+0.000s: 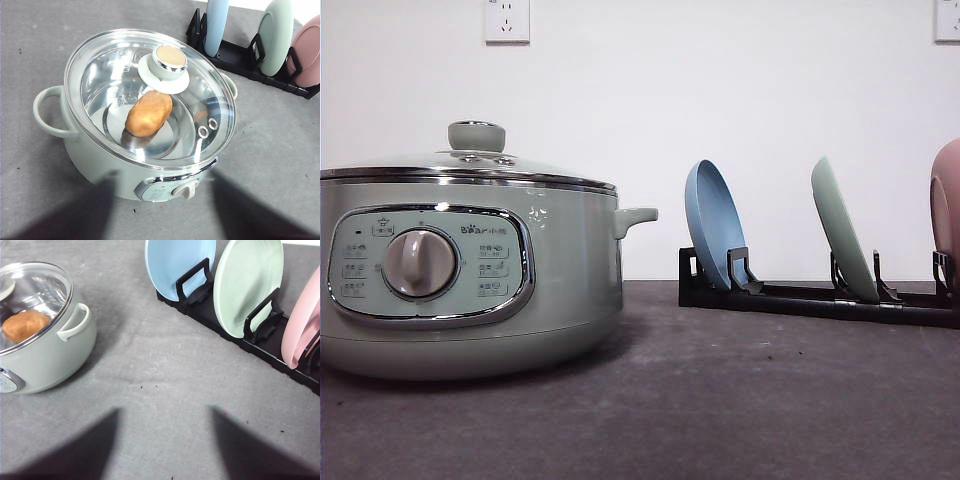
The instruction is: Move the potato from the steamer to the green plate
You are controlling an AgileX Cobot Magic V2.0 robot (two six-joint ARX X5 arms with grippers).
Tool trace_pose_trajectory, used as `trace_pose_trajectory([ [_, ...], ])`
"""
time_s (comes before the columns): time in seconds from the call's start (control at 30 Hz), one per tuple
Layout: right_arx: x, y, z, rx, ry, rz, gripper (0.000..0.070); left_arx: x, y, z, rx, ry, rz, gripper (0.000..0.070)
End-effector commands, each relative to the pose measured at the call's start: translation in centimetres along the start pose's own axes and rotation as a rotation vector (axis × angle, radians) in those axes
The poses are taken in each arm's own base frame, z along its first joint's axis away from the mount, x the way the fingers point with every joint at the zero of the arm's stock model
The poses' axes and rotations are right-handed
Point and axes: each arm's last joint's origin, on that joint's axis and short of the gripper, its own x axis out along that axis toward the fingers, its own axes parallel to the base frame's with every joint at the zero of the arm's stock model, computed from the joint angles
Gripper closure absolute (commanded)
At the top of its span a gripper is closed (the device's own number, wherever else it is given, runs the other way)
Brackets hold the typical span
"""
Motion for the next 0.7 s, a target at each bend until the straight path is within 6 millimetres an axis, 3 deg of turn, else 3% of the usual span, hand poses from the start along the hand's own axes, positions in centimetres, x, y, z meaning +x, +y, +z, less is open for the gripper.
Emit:
trace_pose_trajectory([
  [0.0,-0.3,0.1,0.4,0.004,-0.020,0.002,0.0194,-0.3,-0.2,0.4,0.021,-0.019,-0.007,0.0182],
  [0.43,-0.3,0.1,0.6,0.017,-0.034,0.002,0.0193,-0.3,-0.2,0.5,0.022,-0.021,-0.007,0.0184],
  [0.67,0.6,-0.2,2.5,0.113,-0.055,0.005,0.0193,-0.3,-0.2,0.5,0.024,-0.025,-0.007,0.0185],
])
